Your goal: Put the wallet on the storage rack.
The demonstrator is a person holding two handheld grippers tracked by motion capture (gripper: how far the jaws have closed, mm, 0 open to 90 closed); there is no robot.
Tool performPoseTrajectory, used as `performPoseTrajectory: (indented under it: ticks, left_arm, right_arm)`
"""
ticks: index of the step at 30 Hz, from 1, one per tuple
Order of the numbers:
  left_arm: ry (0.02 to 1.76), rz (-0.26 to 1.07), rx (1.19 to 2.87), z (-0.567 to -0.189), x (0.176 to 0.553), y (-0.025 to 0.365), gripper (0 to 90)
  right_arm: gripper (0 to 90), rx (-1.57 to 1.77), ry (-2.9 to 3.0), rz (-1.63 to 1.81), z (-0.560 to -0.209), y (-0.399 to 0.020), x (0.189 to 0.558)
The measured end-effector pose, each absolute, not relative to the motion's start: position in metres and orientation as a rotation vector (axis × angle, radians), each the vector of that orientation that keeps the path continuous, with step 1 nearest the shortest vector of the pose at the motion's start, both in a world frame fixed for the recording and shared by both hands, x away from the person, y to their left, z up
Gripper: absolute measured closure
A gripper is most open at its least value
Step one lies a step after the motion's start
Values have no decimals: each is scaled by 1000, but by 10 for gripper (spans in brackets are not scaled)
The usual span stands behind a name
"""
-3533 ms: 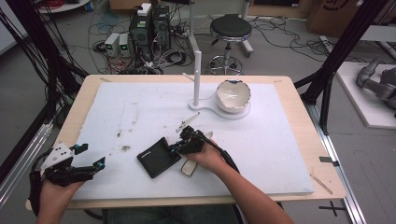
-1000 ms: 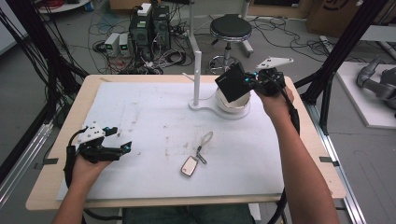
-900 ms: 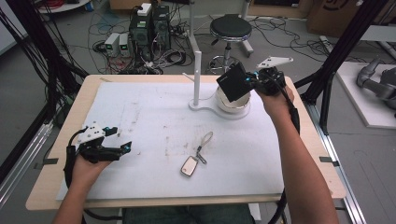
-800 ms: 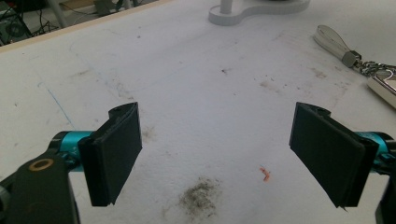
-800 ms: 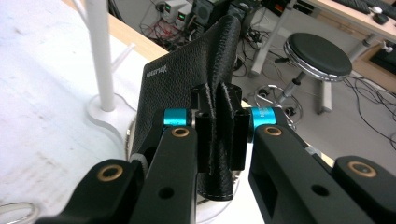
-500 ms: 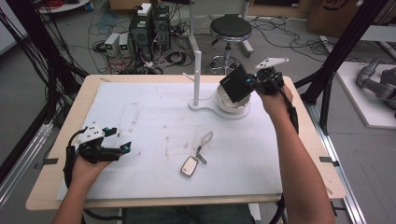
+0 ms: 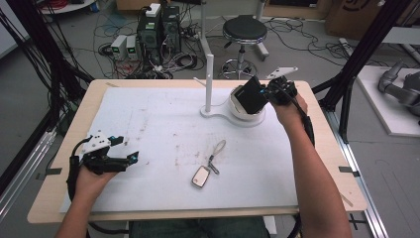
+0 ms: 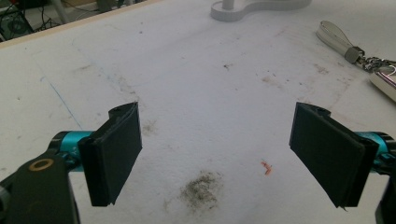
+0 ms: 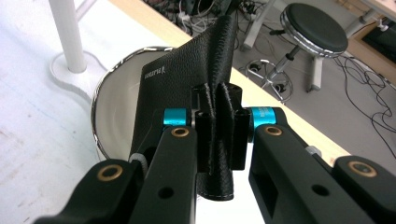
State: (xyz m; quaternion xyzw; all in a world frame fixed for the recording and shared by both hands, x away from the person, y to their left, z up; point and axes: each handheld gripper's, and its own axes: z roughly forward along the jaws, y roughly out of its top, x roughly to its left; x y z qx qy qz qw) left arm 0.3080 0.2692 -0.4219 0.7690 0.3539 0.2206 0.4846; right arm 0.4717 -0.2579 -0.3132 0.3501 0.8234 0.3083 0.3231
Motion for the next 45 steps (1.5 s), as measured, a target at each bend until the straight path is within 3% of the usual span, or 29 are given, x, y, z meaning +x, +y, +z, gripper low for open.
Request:
performPoseTrajectory:
  ticks: [6,10,12,14,15,18,30,45]
  left_arm:
    - [859,538,1876,-422,308,269,169]
    - [860,537,1876,-423,308,270,169]
    - [862,539,1875,-422,307,271,169]
    - [862,539,1873,-422,307,271,169]
    - [862,538,1874,-422,307,270,169]
    - [855,538,1878,-422,307,269,169]
    - [830,531,1883,-419,311,261,169]
    - [818,523,1869,-418,323,255,169]
  right_arm:
    - [836,926,2186,788,-325,-249,478]
    - [746,975,2176,826,-326,-248,480]
    - [554,1037,2159,860,-325,-250,480]
    - [531,1040,2157,856,-324,-250,479]
    - [466,1043,2136,852,-321,-252,477]
    - [404,1058,2108,872,-315,-257,471]
    - [323,1058,2060,1005,-308,-272,432]
    - [273,1085,2054,1071,-345,-297,384]
